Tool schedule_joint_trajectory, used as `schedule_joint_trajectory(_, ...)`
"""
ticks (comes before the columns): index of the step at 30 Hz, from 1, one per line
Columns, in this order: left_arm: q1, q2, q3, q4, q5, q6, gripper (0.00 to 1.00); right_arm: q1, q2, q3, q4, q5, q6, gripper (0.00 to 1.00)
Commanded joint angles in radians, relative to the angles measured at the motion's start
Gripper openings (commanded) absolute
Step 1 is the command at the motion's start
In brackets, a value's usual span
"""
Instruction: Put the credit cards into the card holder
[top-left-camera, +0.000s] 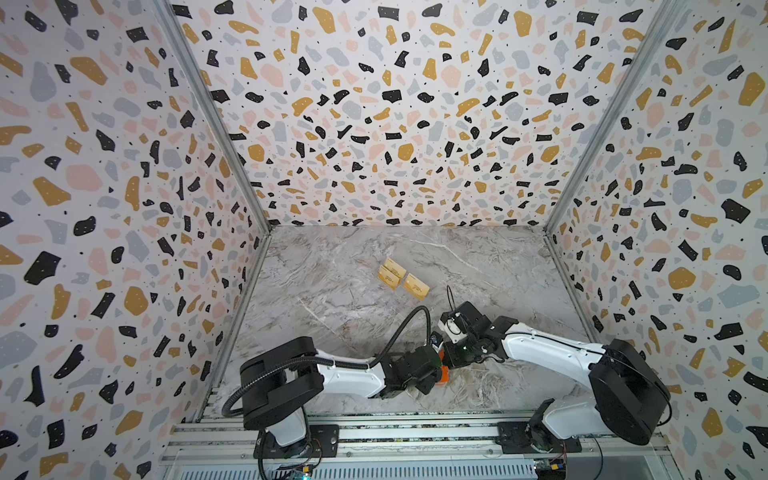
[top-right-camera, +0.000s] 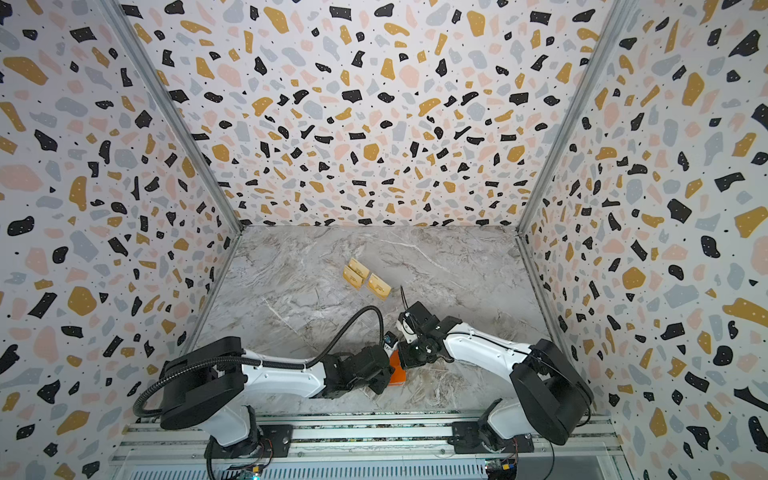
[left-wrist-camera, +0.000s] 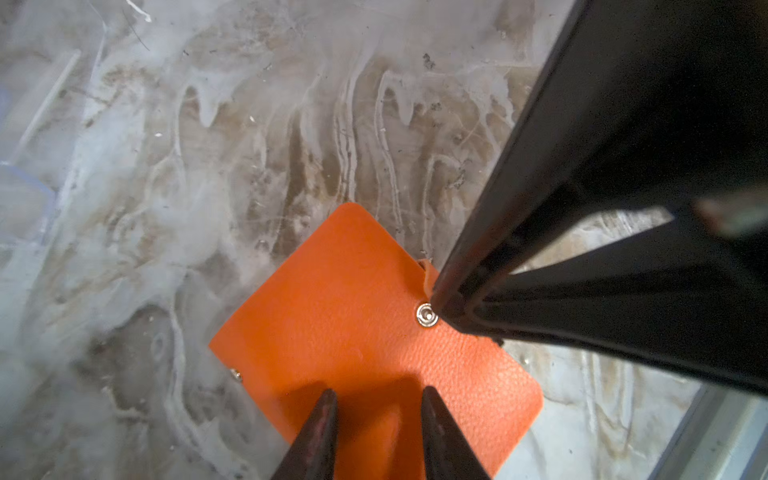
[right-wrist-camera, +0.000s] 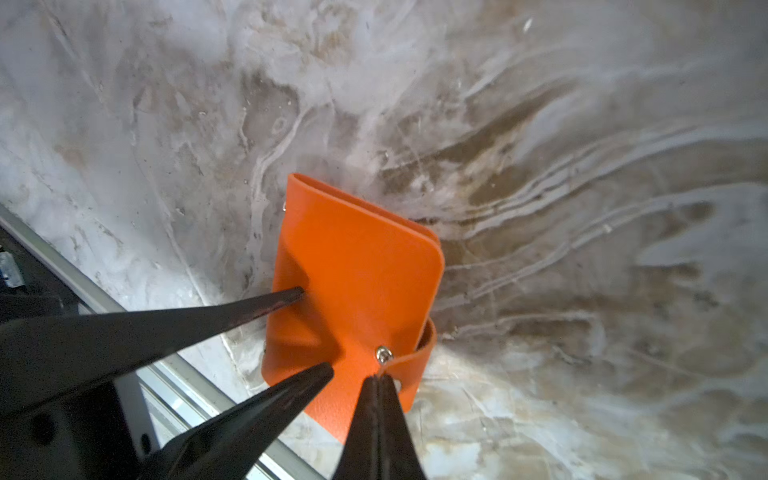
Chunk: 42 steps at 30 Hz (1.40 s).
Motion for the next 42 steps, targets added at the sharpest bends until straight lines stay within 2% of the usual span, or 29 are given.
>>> schedule_joint_trajectory(1, -0.013, 0.063, -0.016, -0.079, 0.062, -0.012, 0.36, 0.002, 0.005, -0.007, 0.049, -0.033, -0.010, 0.00)
schedule_joint_trajectory(21, -0.012, 0.069, -0.012, -0.081, 0.067, -0.009, 0.36, 0.004, 0.041, -0.024, 0.110, -0.063, -0.009, 0.00)
schedule_joint_trajectory(42, -0.014, 0.063, -0.014, -0.084, 0.065, -0.012, 0.36, 0.007, 0.082, -0.050, 0.042, 0.081, 0.002, 0.00)
